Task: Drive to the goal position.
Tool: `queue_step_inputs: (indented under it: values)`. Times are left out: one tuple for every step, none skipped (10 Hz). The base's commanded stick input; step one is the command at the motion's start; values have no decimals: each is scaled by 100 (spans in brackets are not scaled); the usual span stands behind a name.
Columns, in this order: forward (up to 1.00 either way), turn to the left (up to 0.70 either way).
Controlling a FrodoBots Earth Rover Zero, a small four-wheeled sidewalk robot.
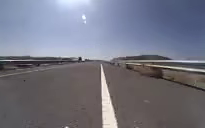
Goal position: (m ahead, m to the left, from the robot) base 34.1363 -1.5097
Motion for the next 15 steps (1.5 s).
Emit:
queue_step_inputs:
  values:
    - [100,0]
    - [100,0]
    - [100,12]
    - [100,25]
    - [100,17]
    - [100,4]
    - [100,0]
    - [100,0]
    - [100,0]
    - [100,0]
    - [100,0]
    - [100,0]
    - [100,0]
    - [100,0]
    - [100,0]
